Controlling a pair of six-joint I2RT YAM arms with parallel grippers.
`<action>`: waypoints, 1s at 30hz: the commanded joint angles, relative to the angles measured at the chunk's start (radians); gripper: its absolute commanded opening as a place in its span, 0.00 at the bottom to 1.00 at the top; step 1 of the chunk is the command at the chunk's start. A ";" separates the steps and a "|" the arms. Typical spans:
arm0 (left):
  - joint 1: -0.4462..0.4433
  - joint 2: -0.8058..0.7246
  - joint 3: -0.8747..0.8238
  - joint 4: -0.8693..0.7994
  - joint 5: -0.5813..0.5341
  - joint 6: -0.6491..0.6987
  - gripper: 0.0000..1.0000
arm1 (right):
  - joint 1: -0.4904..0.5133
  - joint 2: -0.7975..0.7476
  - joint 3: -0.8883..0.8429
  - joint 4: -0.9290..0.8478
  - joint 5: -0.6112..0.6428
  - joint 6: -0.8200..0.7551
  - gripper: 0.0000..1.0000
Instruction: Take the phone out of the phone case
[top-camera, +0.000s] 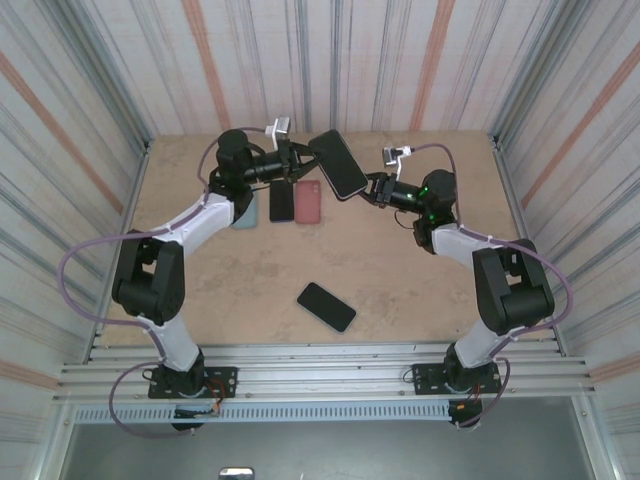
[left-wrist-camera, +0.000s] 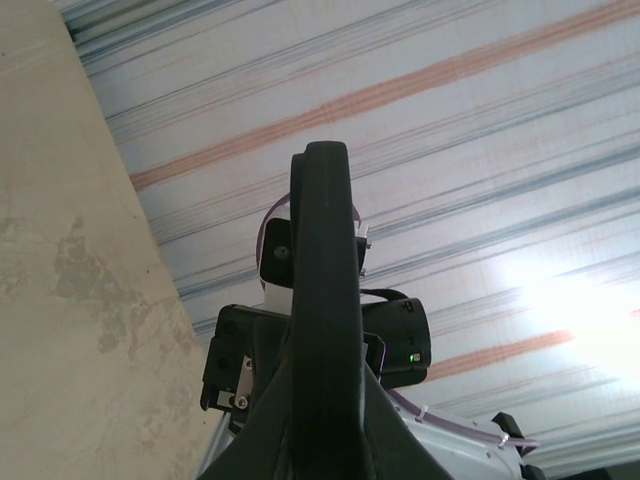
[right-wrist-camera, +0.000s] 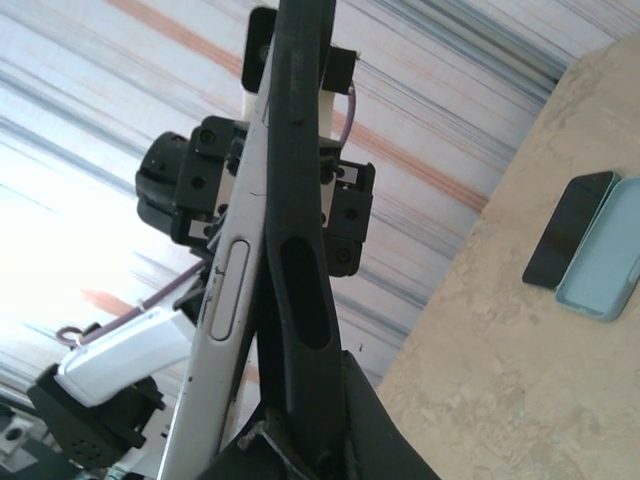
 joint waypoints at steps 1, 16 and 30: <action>-0.008 0.025 -0.011 0.023 -0.060 -0.006 0.16 | 0.028 0.011 -0.006 0.135 0.008 0.079 0.08; 0.000 0.017 -0.021 -0.054 -0.082 0.032 0.55 | 0.033 0.061 0.003 0.174 0.042 0.135 0.02; -0.018 -0.212 -0.198 -0.231 -0.338 0.121 0.75 | 0.022 0.076 -0.005 0.184 0.226 0.084 0.03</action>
